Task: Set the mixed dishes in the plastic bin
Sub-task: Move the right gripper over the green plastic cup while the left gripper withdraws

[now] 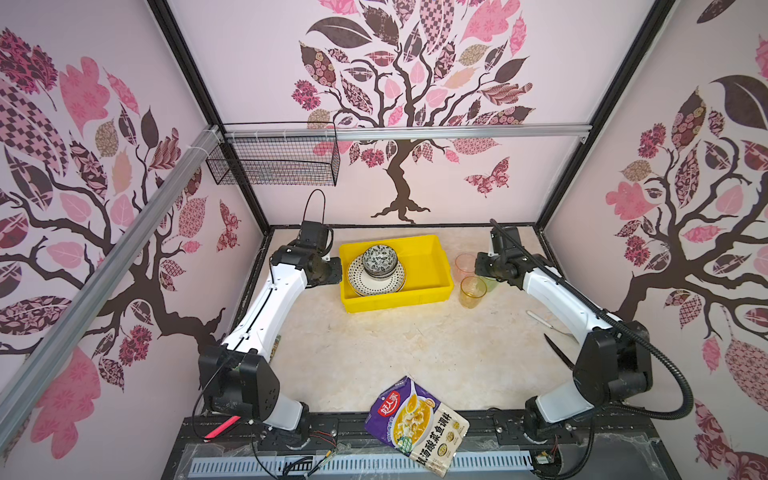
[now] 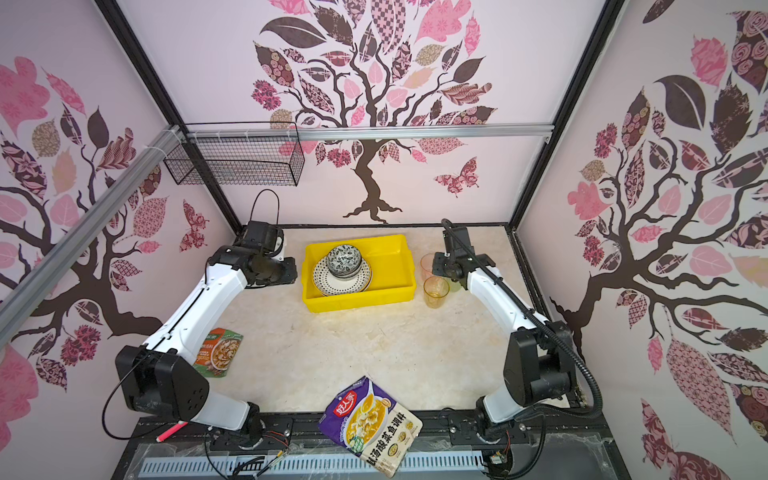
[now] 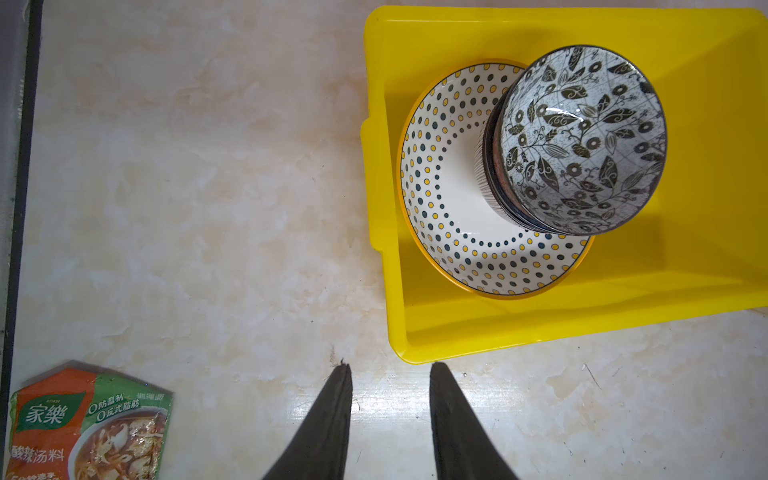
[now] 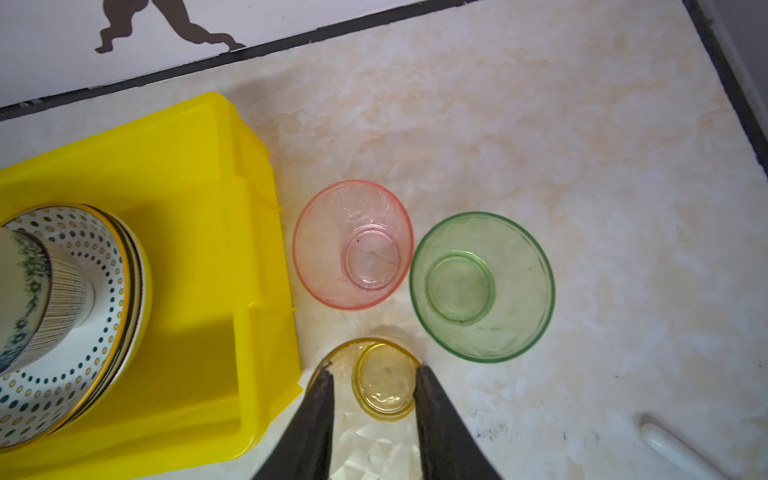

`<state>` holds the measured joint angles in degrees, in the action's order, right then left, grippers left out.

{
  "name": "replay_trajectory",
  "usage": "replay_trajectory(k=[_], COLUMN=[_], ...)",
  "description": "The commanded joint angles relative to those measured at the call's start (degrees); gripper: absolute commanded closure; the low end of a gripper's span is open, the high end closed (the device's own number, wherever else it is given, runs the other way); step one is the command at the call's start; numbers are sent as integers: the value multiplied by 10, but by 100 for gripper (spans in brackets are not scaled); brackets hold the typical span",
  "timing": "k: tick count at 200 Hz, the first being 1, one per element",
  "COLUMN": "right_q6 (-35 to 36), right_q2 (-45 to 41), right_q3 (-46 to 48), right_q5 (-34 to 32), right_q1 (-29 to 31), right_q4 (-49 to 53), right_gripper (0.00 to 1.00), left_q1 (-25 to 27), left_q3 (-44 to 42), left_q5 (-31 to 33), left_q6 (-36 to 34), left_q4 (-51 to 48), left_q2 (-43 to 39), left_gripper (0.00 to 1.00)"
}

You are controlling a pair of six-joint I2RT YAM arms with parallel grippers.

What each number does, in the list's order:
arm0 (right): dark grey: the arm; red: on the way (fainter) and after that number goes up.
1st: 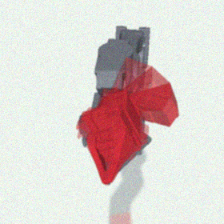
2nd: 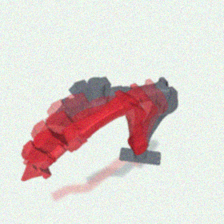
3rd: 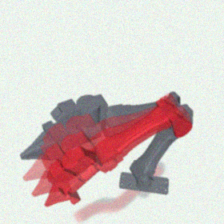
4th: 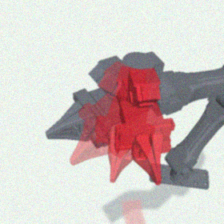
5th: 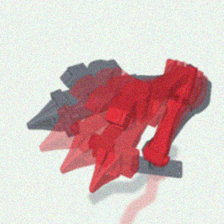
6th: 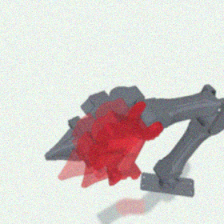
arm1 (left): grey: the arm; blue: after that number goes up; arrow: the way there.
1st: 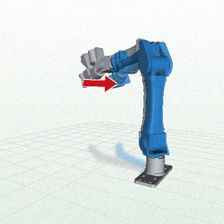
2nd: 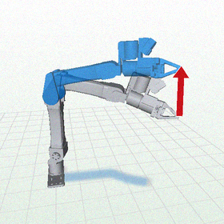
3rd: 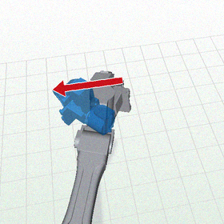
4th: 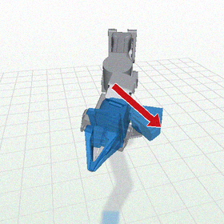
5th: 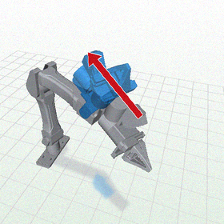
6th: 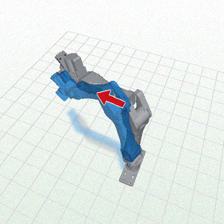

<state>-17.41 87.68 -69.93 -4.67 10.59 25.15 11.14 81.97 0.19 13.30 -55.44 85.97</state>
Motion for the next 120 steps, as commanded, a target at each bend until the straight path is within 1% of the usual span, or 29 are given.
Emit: replay_trajectory(k=[1,31,54,120], right_q6=[-27,-28,-21,-28], right_q2=[-31,-37,-30,30], right_q3=[10,26,27,4], right_q5=[18,3,-13,7], right_q1=[-43,-82,-91,-104], right_q4=[10,8,8,4], right_gripper=[64,64,63,65], left_q1=[-4,-6,-6,-10], left_q3=[22,24,26,13], left_q5=[3,-2,-5,-10], left_q6=[-10,-13,-12,-11], left_q4=[-6,-5,-5,-3], left_q2=[-8,-7,-7,-11], left_gripper=[65,64,64,64])
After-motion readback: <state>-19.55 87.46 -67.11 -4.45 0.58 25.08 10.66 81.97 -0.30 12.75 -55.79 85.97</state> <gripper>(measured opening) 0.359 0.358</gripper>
